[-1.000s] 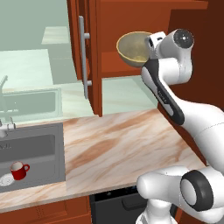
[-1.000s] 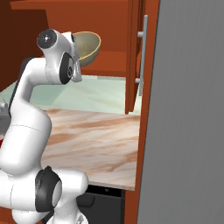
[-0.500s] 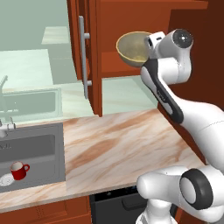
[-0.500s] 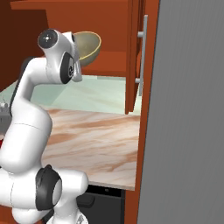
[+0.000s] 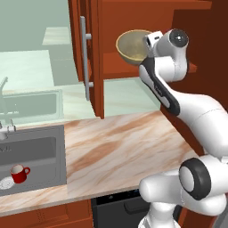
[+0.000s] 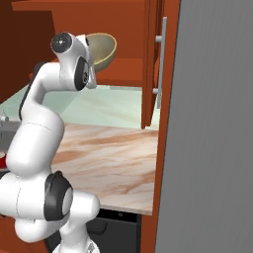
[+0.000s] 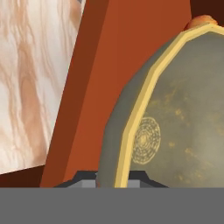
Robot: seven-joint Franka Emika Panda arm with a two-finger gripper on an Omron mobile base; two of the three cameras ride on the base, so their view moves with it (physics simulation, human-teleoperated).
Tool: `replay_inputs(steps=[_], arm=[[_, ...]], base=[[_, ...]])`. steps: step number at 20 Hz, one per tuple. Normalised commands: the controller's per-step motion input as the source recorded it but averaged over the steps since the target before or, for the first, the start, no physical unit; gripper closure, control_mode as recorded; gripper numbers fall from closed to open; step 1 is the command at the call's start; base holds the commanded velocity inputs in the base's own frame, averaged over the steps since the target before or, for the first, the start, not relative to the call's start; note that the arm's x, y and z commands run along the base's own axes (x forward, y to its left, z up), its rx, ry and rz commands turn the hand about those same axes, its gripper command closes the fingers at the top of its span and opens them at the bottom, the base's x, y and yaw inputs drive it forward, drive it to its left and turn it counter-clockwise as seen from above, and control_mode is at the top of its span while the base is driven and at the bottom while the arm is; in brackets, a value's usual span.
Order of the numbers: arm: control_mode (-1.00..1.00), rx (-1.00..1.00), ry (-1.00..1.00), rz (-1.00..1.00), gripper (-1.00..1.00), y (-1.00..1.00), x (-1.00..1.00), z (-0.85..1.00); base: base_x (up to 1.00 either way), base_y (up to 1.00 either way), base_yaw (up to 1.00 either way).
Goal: Pick the mug and place it in the sink. Pick the bowl and place it in the open cabinet and then close the cabinet.
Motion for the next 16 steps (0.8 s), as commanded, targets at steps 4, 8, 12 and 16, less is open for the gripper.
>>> replay_inputs(steps=[4,8,12,16], arm=[[-1.0,0.0,0.02,0.01,1.0,0.0,0.29,-0.14],[-1.0,0.0,0.08,0.0,1.0,0.0,0.01,-0.19],[-1.0,0.0,0.1,0.0,-1.0,0.0,0.0,-0.15],[-1.0,0.0,0.0,0.0,-1.0,0.0,0.0,0.0]], base=[[0.0,0.0,0.0],[0.0,0.0,0.0],[0.0,0.0,0.0],[0.0,0.0,0.0]])
